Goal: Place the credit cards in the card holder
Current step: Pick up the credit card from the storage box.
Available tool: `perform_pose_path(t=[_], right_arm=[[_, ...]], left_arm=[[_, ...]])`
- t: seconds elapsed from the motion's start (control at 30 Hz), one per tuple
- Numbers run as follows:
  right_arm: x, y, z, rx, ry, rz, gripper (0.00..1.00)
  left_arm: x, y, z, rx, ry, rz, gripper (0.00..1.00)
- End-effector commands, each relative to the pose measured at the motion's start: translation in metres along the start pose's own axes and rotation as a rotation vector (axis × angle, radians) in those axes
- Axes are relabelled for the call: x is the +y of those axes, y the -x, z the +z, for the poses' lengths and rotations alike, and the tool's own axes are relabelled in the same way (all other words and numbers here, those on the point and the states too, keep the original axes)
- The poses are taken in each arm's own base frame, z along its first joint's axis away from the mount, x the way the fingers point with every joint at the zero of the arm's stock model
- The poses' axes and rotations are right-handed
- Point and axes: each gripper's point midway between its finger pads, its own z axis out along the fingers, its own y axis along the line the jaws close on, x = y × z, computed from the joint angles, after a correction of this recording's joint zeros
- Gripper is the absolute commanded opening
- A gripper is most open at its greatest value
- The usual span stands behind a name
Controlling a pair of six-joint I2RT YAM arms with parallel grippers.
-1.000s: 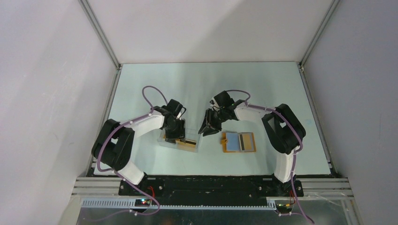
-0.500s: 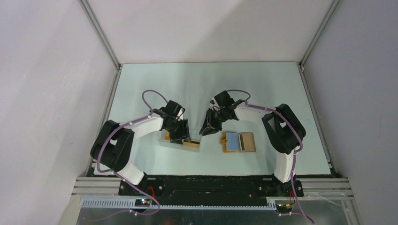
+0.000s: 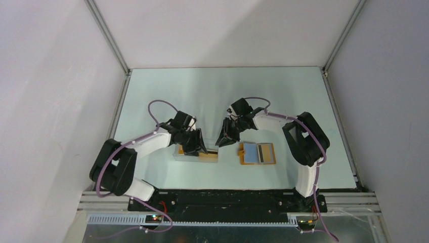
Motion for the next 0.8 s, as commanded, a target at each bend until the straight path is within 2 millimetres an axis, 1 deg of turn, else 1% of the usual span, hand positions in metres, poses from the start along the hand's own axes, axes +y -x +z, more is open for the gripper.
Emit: perform_pose_path(t=[0.0, 0.1, 0.27, 0.3, 0.53, 0.77], right_arm=[[0.019, 0.003, -0.003, -0.003, 0.047, -0.043, 0.26], [0.019, 0.003, -0.003, -0.003, 0.046, -0.043, 0.26], [0.018, 0.003, -0.003, -0.003, 0.044, -0.042, 0.26], [0.019, 0.003, -0.003, -0.002, 0.046, -0.040, 0.26], [0.019, 0.003, -0.004, -0.001, 0.047, -0.040, 0.26], [0.020, 0.002, -0.004, 0.001, 0.048, -0.039, 0.26]], left_arm=[[-0.039, 0.009, -0.021, -0.061, -0.162, 0.041, 0.51], [-0.042, 0.008, -0.026, -0.067, -0.180, 0.048, 0.50], [-0.046, 0.006, -0.025, -0.060, -0.194, 0.059, 0.50], [-0.049, 0.004, -0.025, -0.046, -0.207, 0.066, 0.50], [-0.069, 0.003, -0.027, -0.042, -0.258, 0.113, 0.50], [-0.074, 0.002, -0.028, -0.046, -0.273, 0.126, 0.49]])
